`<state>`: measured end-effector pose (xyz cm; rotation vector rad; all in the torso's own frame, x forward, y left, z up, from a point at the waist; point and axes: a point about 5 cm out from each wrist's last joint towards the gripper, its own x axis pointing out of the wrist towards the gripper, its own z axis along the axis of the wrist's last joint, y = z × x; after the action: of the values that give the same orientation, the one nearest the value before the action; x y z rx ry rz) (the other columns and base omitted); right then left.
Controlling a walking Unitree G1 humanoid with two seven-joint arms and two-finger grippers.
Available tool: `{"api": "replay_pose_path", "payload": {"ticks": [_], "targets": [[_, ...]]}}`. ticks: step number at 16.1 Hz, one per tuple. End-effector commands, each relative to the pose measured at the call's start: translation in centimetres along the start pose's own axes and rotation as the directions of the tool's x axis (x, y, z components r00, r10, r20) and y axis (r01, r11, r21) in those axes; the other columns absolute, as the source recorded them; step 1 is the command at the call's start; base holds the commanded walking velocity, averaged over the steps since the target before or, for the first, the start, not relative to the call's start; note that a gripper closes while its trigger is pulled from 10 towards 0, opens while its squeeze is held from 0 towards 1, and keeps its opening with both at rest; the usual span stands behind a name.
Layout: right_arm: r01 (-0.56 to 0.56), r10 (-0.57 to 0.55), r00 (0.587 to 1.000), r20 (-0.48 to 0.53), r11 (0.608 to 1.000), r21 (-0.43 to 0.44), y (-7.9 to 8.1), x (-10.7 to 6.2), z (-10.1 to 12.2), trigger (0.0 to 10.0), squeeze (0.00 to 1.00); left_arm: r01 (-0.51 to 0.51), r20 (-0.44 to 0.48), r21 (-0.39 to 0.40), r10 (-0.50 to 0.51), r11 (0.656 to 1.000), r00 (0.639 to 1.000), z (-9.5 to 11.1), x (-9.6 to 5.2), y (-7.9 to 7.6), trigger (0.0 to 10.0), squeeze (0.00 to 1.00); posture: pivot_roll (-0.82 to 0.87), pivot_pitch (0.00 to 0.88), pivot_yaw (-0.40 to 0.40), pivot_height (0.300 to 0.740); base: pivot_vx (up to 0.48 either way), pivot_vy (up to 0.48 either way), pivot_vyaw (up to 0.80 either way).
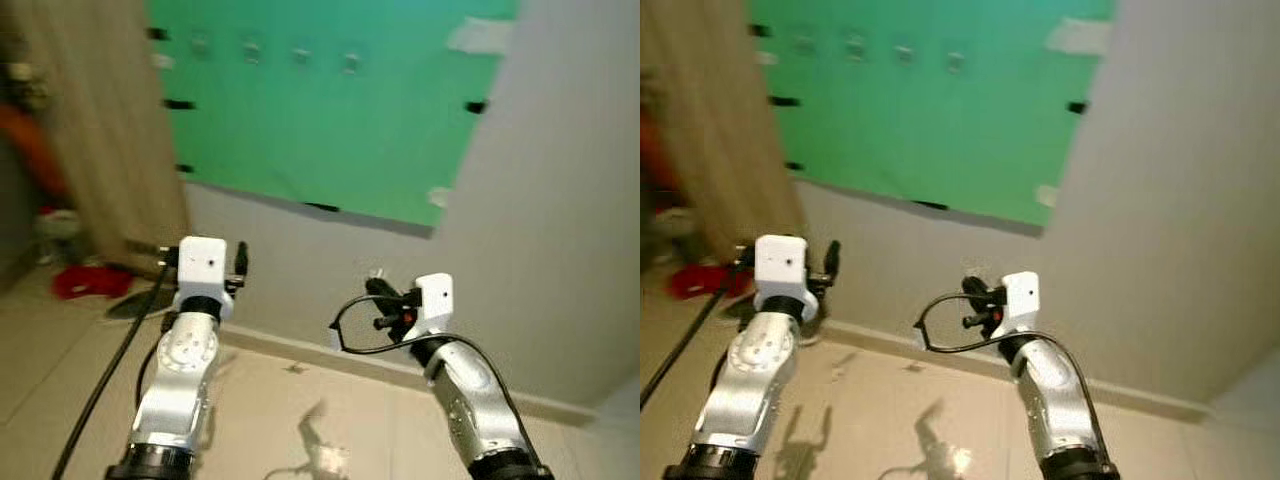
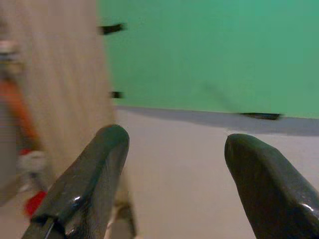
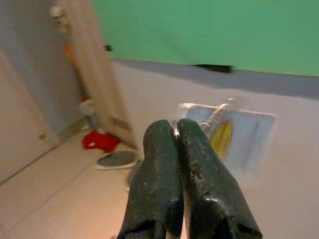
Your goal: Hang keys on a hook
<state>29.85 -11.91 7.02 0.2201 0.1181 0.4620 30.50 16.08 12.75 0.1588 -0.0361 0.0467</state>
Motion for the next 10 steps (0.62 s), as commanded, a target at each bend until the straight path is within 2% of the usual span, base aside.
{"api": "replay_pose_path", "payload": {"ticks": [1,10], "targets": [[0.013,-0.013,1.0,0.012,1.0,-0.025,-0.5,0.07,0.59,0.0,0.0,0.02,0.01,-0.001,-0.02,1.0,1.0,0.34,0.3,-0.57,10.0,0.0,-0.01,0.0,-0.049,0.74,0.277,-0.386,0.5],[0.041,-0.041,0.999,0.021,0.999,-0.012,-0.91,-0.33,0.55,0.0,0.0,0.057,0.012,0.015,-0.057,0.998,0.998,0.28,0.32,-1.07,10.0,0.0,-0.03,0.0,-0.032,0.74,0.35,-0.321,0.5]]}}
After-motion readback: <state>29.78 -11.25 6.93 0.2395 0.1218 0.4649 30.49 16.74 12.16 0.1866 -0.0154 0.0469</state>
